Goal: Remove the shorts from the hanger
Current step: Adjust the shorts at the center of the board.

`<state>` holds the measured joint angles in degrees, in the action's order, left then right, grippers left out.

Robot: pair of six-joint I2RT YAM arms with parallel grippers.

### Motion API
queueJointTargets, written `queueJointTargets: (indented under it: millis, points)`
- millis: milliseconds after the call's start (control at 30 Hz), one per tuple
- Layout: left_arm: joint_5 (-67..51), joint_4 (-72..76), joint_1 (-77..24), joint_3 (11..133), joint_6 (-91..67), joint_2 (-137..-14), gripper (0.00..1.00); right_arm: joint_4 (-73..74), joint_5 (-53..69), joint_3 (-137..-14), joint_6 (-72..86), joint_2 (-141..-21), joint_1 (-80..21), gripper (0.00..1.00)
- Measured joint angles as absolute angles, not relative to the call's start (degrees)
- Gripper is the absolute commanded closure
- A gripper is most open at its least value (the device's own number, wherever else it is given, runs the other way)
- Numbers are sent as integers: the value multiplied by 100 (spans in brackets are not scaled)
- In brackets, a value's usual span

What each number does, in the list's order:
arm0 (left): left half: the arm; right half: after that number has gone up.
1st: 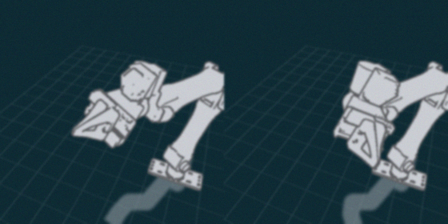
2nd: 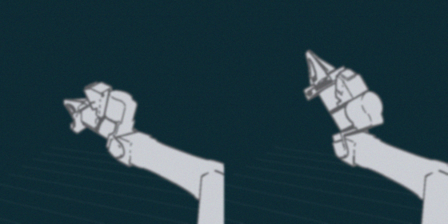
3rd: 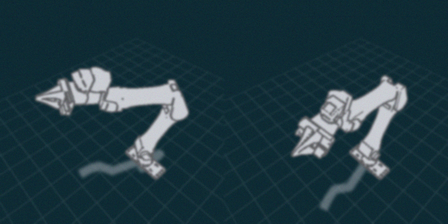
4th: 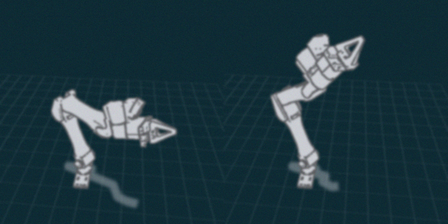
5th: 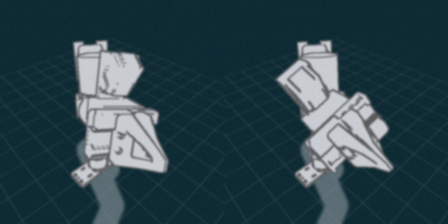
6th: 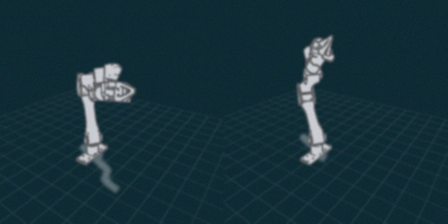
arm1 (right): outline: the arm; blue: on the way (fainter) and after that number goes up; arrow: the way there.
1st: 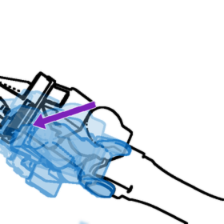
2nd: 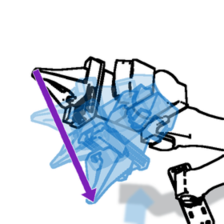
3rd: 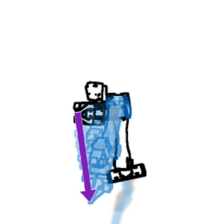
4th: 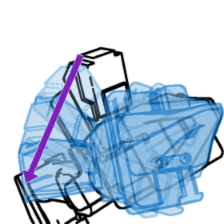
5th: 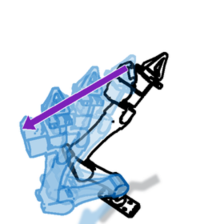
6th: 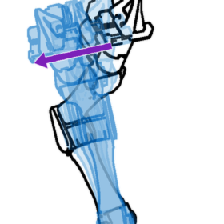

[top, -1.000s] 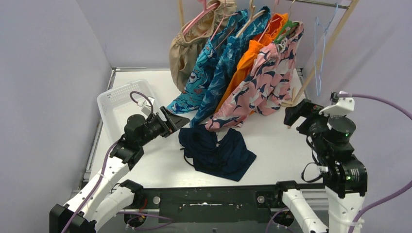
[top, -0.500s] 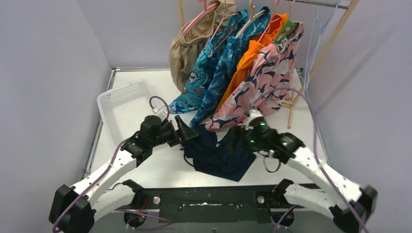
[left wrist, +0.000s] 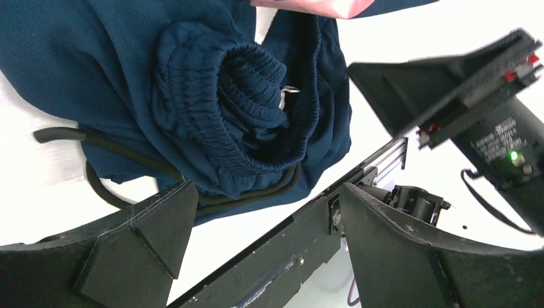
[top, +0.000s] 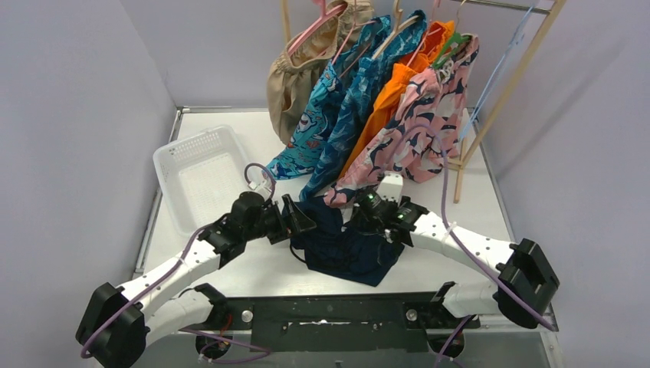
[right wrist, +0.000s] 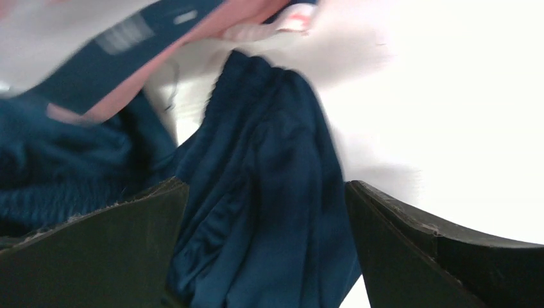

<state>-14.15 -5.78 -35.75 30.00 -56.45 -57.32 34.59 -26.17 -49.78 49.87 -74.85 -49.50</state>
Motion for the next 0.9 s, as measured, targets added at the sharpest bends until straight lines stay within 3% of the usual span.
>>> queueJointTargets:
  millis: [133, 233, 400, 467, 700, 900]
  points:
    - [-1406, -438, -3732, 2961, -5749, -5870, 18, 2910, -2349, -4278, 5345, -7107, -4265, 7]
    - [-1352, -296, -3948, 2961, -5837, -6051, 18, 2438, -1997, -3756, 5625, -6884, -3876, 18]
    - [-1177, -84, -4324, 2982, -6088, -6539, 18, 1643, -1326, -3253, 5863, -6954, -3673, 55]
    - [-1094, 14, -4397, 3006, -6222, -6742, 18, 1350, -1081, -3151, 5881, -7052, -3695, 63]
    - [-805, 14, -4493, 3592, -6720, -7651, 18, 360, -655, -2547, 5435, -6989, -4270, 79]
    - [-582, -388, -4501, 4525, -6790, -8591, 18, -600, -167, -2235, 4770, -7028, -4698, 84]
